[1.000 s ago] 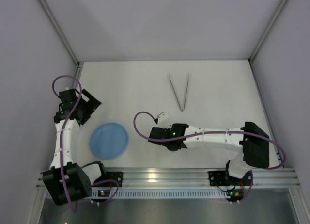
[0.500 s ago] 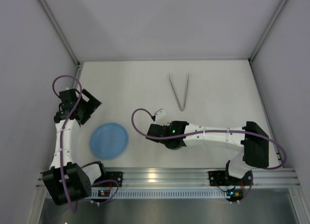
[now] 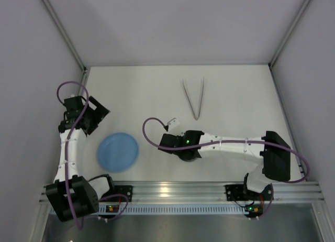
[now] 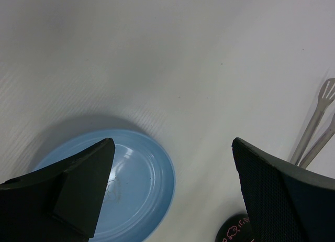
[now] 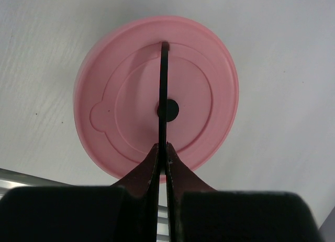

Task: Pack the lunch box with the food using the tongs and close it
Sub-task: Close the box lid on the packing box.

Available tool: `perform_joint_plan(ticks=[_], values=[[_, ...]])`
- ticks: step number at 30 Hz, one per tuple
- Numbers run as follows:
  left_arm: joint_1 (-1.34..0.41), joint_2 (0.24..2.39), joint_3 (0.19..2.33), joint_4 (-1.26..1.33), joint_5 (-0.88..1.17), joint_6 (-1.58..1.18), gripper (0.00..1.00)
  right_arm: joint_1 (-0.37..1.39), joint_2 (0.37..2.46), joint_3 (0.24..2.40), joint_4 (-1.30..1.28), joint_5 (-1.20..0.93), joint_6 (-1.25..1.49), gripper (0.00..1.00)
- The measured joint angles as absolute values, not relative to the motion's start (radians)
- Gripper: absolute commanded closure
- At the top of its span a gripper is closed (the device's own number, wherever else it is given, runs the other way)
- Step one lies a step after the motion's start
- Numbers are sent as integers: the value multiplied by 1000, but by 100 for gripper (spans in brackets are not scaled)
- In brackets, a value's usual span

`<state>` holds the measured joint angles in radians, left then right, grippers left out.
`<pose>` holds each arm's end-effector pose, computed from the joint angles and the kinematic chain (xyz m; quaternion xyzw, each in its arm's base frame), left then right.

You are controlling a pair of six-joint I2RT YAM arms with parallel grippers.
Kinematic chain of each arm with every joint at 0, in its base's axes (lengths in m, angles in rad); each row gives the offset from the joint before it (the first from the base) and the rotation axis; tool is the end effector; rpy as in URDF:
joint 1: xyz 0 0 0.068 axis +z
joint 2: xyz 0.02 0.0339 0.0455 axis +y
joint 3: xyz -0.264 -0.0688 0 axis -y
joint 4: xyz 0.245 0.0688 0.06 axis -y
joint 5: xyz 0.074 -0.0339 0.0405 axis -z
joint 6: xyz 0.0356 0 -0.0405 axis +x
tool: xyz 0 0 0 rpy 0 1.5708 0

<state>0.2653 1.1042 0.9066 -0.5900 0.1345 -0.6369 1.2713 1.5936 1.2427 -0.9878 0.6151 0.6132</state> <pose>0.2235 0.0558 0.2826 -0.3790 0.8411 -0.1314 0.3628 0.1083 0.2810 0.2492 -0.2727 0.9072 -0.0875 0.3081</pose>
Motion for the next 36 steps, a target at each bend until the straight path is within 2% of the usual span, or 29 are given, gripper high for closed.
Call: perform_joint_plan(ticks=[26,36], values=[[265,1111,907,-590,134,-637,1,1232,1620,1200,-973,596,577,98],[265,1121,906,-590,134,-637,1,1229,1653,1227,-980,584,544,92]])
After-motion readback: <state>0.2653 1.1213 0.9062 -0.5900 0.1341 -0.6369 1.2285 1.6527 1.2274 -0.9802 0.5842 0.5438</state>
